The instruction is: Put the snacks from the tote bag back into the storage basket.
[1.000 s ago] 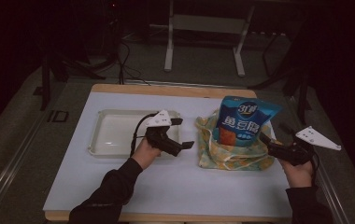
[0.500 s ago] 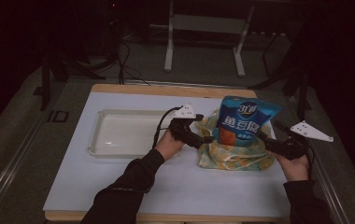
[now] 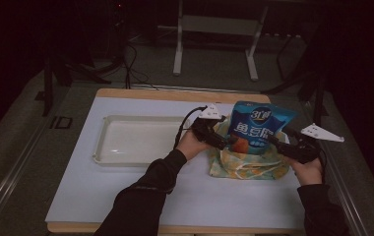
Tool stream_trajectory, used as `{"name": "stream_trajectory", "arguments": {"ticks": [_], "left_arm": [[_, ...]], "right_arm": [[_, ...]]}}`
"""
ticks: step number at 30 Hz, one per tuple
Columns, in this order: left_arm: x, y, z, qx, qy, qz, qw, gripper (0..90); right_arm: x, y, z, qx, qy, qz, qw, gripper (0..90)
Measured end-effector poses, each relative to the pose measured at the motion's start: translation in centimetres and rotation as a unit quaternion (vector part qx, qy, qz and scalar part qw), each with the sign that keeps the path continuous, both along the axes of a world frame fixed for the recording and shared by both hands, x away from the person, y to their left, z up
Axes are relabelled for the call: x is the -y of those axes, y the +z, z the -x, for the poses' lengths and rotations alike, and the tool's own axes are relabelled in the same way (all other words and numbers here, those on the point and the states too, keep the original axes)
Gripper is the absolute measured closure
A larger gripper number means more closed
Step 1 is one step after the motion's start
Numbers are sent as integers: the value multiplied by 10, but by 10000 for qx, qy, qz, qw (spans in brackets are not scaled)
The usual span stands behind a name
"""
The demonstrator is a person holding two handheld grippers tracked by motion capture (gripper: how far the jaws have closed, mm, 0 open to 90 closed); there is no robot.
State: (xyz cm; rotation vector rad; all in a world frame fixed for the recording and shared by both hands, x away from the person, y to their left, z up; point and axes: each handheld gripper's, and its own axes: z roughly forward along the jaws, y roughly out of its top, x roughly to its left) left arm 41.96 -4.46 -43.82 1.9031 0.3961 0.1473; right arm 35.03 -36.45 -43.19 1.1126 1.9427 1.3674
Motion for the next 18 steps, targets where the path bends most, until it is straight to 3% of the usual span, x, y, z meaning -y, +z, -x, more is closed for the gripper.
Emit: {"name": "stream_trajectory", "arguments": {"ticks": [4,5,7,11,18], "left_arm": [[3,-1,-8,-18,81,136,9999,152],[4,-1,-9,170,203,157,9995,157],[5,0,-11,249,215,148,9993,202],[9,1,-17,166,104,105,9998,332],[21,0,-22,-48,-31,-7,10000,428]], "right_arm": [[0,-3,-6,-62,77,-3,10000,324],[0,-3,-6,-61,95,8,9999,331],[-2,-5,-9,-104,154,-2,9998,367],[-3,-6,-12,-131,252,-49,9996,417],[-5,-6,-17,-167,273,15,9995,484]]}}
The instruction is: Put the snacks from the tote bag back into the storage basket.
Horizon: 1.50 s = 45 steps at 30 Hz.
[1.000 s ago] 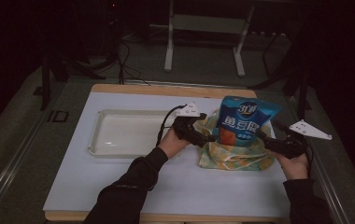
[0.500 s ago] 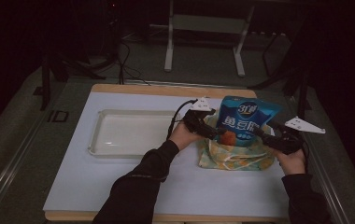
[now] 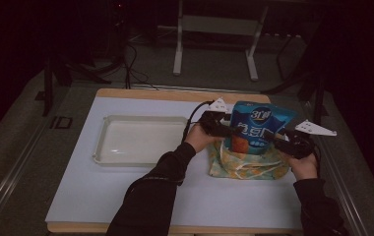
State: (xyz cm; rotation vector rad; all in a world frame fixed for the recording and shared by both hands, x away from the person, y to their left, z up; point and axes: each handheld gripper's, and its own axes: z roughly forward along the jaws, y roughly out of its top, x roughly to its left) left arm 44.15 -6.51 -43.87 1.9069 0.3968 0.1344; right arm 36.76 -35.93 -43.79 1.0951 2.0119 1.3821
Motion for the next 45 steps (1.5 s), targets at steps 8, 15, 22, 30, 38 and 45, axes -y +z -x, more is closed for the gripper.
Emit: {"name": "stream_trajectory", "arguments": {"ticks": [8,15,22,30,38,45], "left_arm": [[4,-4,-4,-89,-71,82,9999,610],[8,-5,-5,-75,-3,-50,10000,661],[12,-2,-6,-148,29,-181,9997,733],[17,0,-4,-117,78,-317,9994,840],[19,7,-4,-101,103,-397,9991,866],[21,23,-4,-64,96,-417,9991,874]], "right_arm": [[-3,1,-5,-8,107,195,9998,603],[-9,0,-5,61,299,303,9991,723],[-13,1,-6,41,307,412,9987,802],[-15,1,-7,-11,194,347,9992,845],[-15,3,-7,-21,134,324,9994,864],[-13,15,-6,63,83,258,9996,870]]}}
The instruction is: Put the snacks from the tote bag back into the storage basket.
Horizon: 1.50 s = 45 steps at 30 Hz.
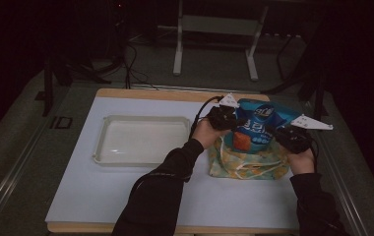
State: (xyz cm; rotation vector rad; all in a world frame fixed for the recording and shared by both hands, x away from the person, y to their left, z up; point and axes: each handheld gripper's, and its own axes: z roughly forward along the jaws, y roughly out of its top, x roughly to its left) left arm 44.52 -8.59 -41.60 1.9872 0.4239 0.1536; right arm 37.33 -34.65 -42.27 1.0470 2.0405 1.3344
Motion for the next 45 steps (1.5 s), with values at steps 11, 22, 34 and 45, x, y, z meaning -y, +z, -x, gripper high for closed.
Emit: {"name": "stream_trajectory", "arguments": {"ticks": [11,22,34,45], "left_arm": [[0,25,4,78,-16,16,10000,878],[-9,59,8,228,-23,94,9997,881],[-30,86,13,354,130,132,9992,883],[-66,109,19,468,340,156,9982,884]], "right_arm": [[-1,25,5,88,-16,46,9999,876],[-9,59,10,285,-24,133,9995,878],[-27,86,8,436,87,174,9989,880],[-59,109,3,582,318,181,9976,883]]}}
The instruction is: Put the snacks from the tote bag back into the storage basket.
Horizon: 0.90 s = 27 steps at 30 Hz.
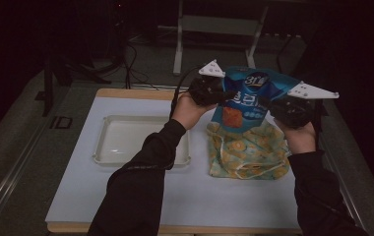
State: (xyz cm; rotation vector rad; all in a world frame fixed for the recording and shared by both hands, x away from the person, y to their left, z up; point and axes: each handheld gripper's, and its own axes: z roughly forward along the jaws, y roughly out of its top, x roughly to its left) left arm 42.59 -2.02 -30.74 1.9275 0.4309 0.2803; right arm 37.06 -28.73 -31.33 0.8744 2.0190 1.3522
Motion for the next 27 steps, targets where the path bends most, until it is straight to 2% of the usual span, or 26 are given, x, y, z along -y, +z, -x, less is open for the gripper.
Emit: {"name": "stream_trajectory", "arguments": {"ticks": [14,21,22,26,27], "left_arm": [[-46,11,9,62,304,33,9995,884],[-84,16,17,111,523,1,9986,884],[-84,16,17,111,523,1,9986,884],[-108,17,22,108,646,-9,9979,884],[-108,17,22,108,646,-9,9979,884]], "right_arm": [[-42,12,-6,74,286,33,9996,883],[-77,18,-12,100,524,99,9985,883],[-77,18,-12,100,524,99,9985,883],[-101,20,-13,133,681,139,9975,883],[-101,20,-13,133,681,139,9975,883]]}}
